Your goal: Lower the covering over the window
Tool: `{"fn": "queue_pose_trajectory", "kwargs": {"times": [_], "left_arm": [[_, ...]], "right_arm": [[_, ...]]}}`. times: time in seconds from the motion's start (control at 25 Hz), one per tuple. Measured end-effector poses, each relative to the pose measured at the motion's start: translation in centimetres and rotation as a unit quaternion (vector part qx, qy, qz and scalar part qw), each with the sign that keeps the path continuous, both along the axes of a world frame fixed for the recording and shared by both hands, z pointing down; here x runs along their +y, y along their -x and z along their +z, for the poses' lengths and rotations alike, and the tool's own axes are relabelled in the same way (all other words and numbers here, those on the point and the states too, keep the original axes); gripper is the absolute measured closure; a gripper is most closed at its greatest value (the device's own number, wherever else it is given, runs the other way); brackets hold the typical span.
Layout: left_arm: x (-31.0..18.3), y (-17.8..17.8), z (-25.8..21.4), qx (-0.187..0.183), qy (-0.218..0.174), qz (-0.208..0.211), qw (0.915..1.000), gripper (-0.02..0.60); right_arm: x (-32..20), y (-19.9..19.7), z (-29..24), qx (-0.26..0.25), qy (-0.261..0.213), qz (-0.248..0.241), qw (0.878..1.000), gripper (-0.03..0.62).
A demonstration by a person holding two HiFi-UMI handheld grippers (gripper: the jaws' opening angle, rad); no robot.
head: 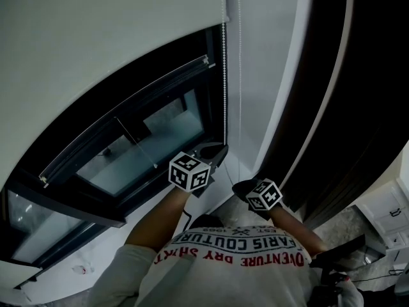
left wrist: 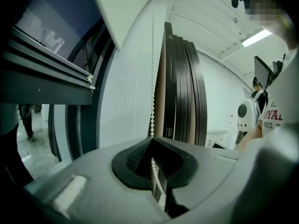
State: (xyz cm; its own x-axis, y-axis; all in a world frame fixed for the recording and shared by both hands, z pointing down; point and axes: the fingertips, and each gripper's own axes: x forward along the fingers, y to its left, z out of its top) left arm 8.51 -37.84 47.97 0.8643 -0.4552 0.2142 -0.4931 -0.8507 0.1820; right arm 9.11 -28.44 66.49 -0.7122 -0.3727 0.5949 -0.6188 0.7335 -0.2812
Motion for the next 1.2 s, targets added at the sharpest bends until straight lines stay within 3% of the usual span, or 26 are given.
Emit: {"fn": "queue_pose_trajectory", "kwargs": {"times": [0.12, 0.24, 0.36, 0.56, 0.88, 0.96, 1.2], "left_arm": [[0.4, 0.0, -0.1, 0.003, -0.002, 0.003, 1.0, 0.575], [0.7, 0.0, -0.2, 0.001, -0.004, 0.007, 1.0, 0.575], [0.9, -0.1, -0.1, 0.002, -0.003, 0.01, 0.9999, 0.575], [1.4, -0.5, -0.3, 0.0, -0.004, 0.018, 0.9998, 0.575], [3.1, -2.3, -0.6, 0.014, -0.01, 0.044, 0.9989, 0.575], [3.2, -2.6, -0.7, 0.014, -0.012, 0.049, 0.9987, 0.575], [2.8, -2.9, 0.0, 0.011, -0.002, 0.055, 0.9984, 0.575]], "right_arm": [[-2.3, -1.4, -3.3, -0.012, -0.047, 0.024, 0.999, 0.492], [-5.1, -2.7, -9.4, -0.04, -0.105, 0.059, 0.992, 0.496], [-6.9, -3.1, -17.2, -0.092, -0.168, 0.089, 0.977, 0.514], [-7.8, -1.8, -26.9, -0.14, -0.245, 0.07, 0.957, 0.514], [-8.6, 0.3, -31.1, -0.168, -0.264, 0.034, 0.949, 0.52], [-8.8, 0.4, -31.3, -0.17, -0.265, 0.035, 0.949, 0.575], [-8.9, -0.2, -30.7, -0.176, -0.264, 0.034, 0.948, 0.579]]}}
